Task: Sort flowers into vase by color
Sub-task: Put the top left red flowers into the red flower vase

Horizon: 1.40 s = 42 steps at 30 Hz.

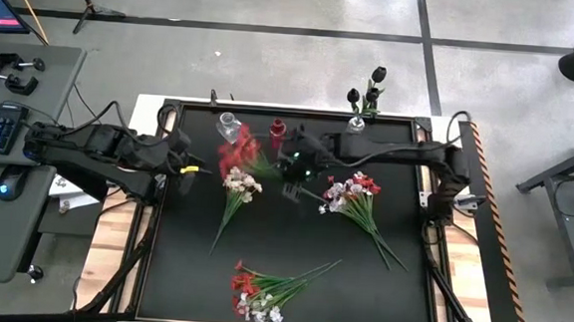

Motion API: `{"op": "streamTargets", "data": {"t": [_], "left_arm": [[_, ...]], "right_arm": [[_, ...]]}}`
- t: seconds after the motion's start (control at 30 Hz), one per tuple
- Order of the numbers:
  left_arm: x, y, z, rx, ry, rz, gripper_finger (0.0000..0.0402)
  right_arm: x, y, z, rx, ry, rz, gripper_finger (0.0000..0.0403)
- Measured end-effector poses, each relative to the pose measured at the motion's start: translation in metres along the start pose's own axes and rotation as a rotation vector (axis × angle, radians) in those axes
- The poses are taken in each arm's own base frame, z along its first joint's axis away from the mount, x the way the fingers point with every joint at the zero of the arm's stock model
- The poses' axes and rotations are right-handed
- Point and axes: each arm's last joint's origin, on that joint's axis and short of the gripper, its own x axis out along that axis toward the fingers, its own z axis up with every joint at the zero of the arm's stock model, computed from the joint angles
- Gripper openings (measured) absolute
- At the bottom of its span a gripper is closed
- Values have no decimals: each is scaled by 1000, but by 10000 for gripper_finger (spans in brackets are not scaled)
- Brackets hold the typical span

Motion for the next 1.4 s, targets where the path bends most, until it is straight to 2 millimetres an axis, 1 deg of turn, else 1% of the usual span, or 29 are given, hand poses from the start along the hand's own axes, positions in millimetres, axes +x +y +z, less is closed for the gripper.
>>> {"op": "streamTargets", "data": {"t": [0.07, 0.2, 0.27, 0.37, 0.47, 0.57, 0.63, 0.73, 0.8, 0.93, 1.0, 1.13, 1.23, 1.3, 1.4], "left_arm": [[0, 0, 0, 0, -7, 8, 232], [0, -1, 1, -5, -15, -5, 232], [-1, -1, 1, -7, -13, -17, 232], [-4, -3, 2, -12, -32, -55, 232], [-6, -6, 2, -11, -42, -89, 232], [-8, -7, 1, -2, -42, -98, 232], [-8, -7, 0, 4, -49, -93, 232], [-8, -7, 0, 8, -66, -81, 232], [-8, -7, 0, 9, -78, -71, 232], [-8, -7, 0, 16, -94, -57, 232], [-8, -7, 1, 15, -102, -49, 232], [-8, -6, 1, 15, -108, -43, 232], [-8, -6, 1, 15, -109, -41, 232], [-8, -6, 1, 10, -109, -41, 232], [-8, -6, 1, 6, -109, -41, 232]], "right_arm": [[-12, -1, 12, -12, -130, -19, 2], [-23, -12, 42, -28, -430, -25, 1], [-22, -23, 57, -71, -587, -42, 1], [-11, -45, 73, -90, -783, -108, 1], [-2, -72, 80, -31, -884, -197, 1], [2, -102, 78, 57, -883, -292, 1], [2, -117, 77, 77, -883, -328, 0], [-10, -131, 82, 81, -964, -364, 0], [-19, -140, 83, 101, -987, -399, 0], [-22, -161, 79, 143, -960, -453, 0], [-21, -164, 78, 144, -945, -464, 0], [-16, -161, 75, 127, -921, -463, 0], [-4, -160, 62, 144, -964, -415, 0], [3, -158, 50, 167, -1034, -380, 0], [3, -151, 36, 174, -1119, -363, 0]]}}
